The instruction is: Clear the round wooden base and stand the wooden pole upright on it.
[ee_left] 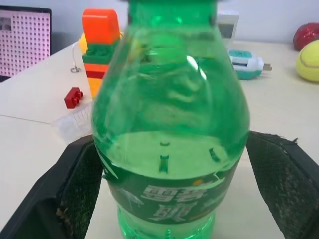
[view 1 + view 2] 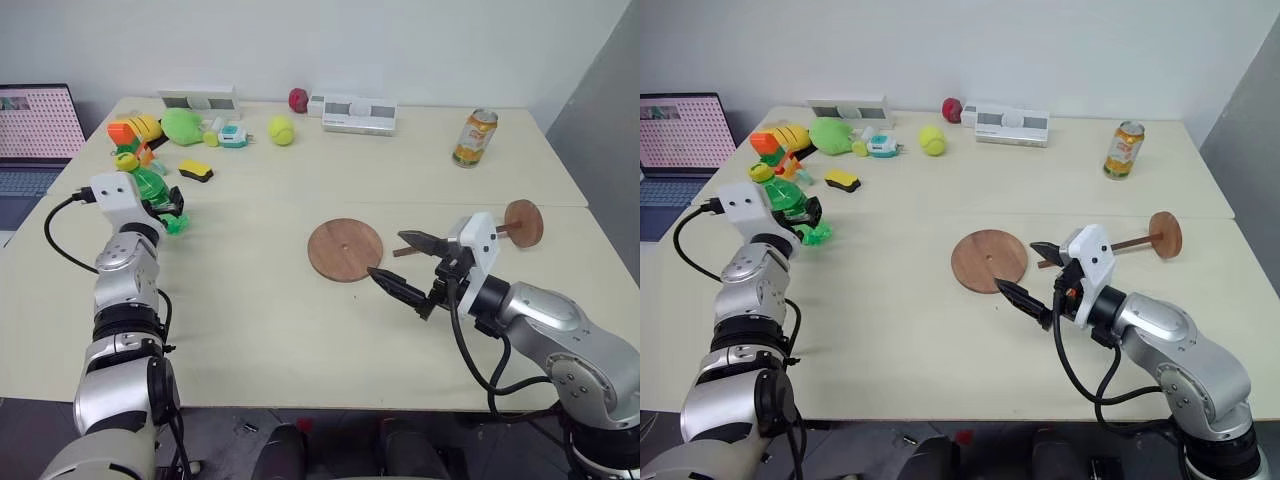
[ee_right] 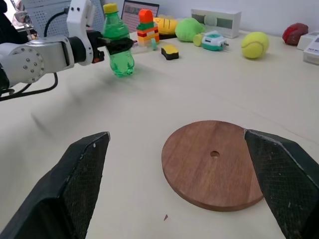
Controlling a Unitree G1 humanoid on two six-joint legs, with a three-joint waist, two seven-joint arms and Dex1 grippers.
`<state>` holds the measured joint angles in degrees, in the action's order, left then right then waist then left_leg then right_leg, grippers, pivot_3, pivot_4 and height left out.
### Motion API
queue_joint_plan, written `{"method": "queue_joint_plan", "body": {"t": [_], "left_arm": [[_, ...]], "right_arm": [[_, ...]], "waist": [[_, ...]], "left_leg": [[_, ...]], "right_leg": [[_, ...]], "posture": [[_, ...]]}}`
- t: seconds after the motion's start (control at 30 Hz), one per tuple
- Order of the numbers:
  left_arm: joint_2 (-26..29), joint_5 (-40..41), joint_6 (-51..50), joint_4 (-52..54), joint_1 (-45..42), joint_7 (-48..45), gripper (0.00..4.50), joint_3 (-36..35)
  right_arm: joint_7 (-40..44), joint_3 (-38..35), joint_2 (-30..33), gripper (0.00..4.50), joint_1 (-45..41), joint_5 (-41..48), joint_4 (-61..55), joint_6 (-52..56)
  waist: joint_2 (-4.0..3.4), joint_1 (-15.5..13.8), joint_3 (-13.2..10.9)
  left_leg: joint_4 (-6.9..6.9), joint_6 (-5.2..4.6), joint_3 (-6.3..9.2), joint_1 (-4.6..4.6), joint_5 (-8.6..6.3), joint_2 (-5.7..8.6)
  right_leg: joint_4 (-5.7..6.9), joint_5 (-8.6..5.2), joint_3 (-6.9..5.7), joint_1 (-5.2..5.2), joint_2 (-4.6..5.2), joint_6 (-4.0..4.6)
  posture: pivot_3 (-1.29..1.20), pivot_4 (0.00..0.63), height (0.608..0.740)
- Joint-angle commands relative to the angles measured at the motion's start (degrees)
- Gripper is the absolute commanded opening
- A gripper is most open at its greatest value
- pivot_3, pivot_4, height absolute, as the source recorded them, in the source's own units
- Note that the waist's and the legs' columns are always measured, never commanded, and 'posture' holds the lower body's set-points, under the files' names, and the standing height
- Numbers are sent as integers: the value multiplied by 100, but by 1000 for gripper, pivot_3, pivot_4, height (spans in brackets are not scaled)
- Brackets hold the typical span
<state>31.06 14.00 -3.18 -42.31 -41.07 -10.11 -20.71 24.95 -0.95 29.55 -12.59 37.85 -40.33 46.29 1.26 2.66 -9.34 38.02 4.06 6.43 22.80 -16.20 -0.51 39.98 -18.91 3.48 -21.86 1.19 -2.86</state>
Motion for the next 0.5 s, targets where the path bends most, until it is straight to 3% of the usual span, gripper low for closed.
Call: {"method": "queue_joint_plan", "body": {"t": [0.03,0.17,0.23,0.33,0.5], "left_arm": [[39,229,-727,1618,471,112,4494,-120],[13,592,-1934,3348,1171,376,4494,-262],[17,963,-2769,4595,1761,434,4494,-372],[21,1458,-3604,5656,2289,353,4494,-455],[159,2083,-4032,6626,2607,-721,4494,334]], "right_arm": [[-103,-260,-6,4500,244,122,-259,-45],[-179,-480,-25,4500,663,155,-268,-87],[-305,-728,-155,4500,1059,198,-156,-114],[-599,-1145,-496,4500,1448,364,160,-102],[-1500,-2063,-1349,4500,1160,1198,1286,211]], "waist": [[0,14,0],[0,20,0],[2,23,1],[1,22,2],[-3,0,-1]], "left_leg": [[0,5,0,0,3,0],[-1,16,0,0,9,-3],[-1,14,-3,-2,8,-4],[-7,-4,-5,-3,-2,-13],[-6,-2,-15,-36,-1,-4]], "right_leg": [[0,0,2,0,0,0],[2,0,5,0,0,0],[3,0,7,1,0,0],[-1,0,12,3,1,0],[10,1,16,30,-1,2]], "posture": [[0,150,740],[0,150,740],[0,150,740],[0,150,740],[0,150,740]]}}
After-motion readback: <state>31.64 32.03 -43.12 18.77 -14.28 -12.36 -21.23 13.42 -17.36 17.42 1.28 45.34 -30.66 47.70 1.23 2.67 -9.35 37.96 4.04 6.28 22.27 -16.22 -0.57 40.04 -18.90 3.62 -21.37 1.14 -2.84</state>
